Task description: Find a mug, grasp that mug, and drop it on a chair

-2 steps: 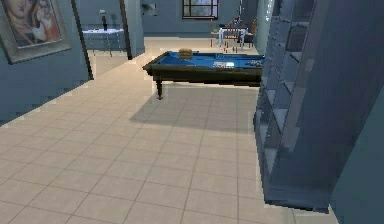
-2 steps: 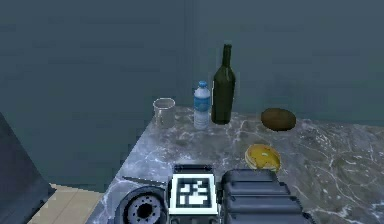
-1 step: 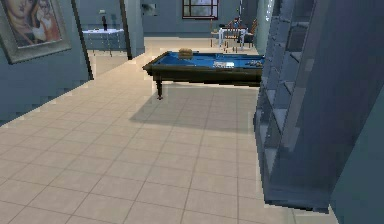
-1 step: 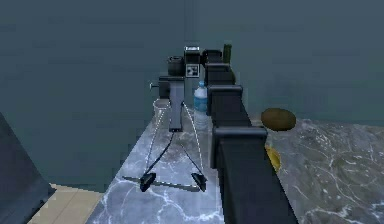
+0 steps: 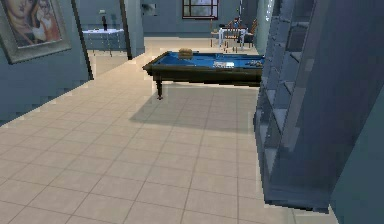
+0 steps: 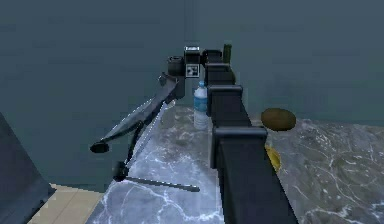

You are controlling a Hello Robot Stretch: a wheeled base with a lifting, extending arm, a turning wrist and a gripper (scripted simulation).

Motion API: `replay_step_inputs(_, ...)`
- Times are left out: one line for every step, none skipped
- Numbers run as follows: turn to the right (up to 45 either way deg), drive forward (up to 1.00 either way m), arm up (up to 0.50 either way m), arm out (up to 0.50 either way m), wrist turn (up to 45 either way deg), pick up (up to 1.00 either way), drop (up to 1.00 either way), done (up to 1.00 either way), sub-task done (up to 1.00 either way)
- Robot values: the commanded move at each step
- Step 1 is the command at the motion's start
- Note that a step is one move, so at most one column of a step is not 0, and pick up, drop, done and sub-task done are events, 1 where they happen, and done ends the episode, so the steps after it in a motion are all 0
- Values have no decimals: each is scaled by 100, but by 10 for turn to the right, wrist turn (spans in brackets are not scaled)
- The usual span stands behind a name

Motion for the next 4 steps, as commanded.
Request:
replay_step_inputs(0, 0, 0, 0, 450, 0, 0, 0, 0)
replay_step_inputs(0, 0, 0, 0, 450, 0, 0, 0, 0)
replay_step_inputs(0, 0, 0, 0, 180, 0, 0, 0, 0)
replay_step_inputs(0, 0, -12, 0, 0, 0, 0, 0, 0)
